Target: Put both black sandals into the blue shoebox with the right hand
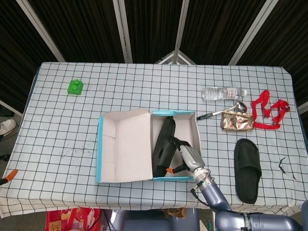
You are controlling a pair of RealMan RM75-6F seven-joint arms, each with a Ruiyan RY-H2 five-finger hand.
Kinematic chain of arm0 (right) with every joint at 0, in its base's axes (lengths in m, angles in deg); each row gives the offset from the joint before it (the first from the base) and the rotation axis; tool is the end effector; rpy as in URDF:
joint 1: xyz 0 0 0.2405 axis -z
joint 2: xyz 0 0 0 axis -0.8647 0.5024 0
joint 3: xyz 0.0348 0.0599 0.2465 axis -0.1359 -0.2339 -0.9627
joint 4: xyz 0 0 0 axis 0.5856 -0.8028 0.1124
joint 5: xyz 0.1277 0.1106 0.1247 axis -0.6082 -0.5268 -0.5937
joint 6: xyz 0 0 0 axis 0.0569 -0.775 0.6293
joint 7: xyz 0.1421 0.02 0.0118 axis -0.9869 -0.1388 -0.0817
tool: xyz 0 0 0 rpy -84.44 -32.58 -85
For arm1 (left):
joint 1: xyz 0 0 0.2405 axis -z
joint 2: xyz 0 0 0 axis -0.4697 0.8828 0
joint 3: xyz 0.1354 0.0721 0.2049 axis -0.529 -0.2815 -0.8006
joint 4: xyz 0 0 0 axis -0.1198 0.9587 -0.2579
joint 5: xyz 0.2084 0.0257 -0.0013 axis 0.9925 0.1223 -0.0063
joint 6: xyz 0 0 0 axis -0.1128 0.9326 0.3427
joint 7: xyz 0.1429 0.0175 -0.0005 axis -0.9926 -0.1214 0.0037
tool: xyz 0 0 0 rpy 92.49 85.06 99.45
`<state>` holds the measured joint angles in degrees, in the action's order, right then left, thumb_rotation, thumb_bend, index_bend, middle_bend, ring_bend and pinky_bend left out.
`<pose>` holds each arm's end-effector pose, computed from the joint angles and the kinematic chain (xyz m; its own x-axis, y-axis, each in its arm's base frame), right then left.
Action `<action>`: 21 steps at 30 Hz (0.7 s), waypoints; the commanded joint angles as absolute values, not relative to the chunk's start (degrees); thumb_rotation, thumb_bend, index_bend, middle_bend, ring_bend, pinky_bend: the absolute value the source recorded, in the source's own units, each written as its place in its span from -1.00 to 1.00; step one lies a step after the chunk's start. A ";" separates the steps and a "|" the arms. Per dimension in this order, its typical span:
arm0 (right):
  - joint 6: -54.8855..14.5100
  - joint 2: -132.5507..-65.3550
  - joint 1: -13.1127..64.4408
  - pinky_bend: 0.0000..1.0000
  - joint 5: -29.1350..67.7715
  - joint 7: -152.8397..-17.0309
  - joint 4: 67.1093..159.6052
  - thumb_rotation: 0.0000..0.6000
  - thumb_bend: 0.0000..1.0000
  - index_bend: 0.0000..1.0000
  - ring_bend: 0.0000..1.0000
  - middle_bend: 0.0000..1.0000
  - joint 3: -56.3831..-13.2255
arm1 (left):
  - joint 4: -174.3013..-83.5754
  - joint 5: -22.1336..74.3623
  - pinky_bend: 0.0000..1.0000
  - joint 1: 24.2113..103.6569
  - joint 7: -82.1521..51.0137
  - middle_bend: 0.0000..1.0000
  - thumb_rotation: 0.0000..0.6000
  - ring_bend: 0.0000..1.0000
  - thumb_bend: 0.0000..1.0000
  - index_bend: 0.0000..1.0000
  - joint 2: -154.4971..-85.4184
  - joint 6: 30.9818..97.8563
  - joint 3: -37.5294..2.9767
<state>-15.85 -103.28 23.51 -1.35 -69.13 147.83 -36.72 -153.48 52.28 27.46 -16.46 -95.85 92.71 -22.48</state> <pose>-0.1266 -0.2720 -0.0218 -0.1332 -0.5299 0.8376 -0.9900 0.0323 -0.1370 -0.3053 0.1512 0.1954 0.4258 -0.0914 0.9002 0.9048 0.0522 -0.4226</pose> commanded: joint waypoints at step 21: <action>-17.68 -95.60 20.19 -0.95 -7.44 -62.33 157.01 1.00 -0.77 -1.00 -0.88 -0.88 -36.18 | -153.51 52.22 -0.97 27.36 -15.92 -1.00 1.00 -1.00 -0.63 -0.92 -95.66 92.86 -22.44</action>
<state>-17.35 -96.31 20.34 -7.16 -62.40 156.13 -35.95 -153.52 52.25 27.37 -15.95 -95.66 92.84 -22.47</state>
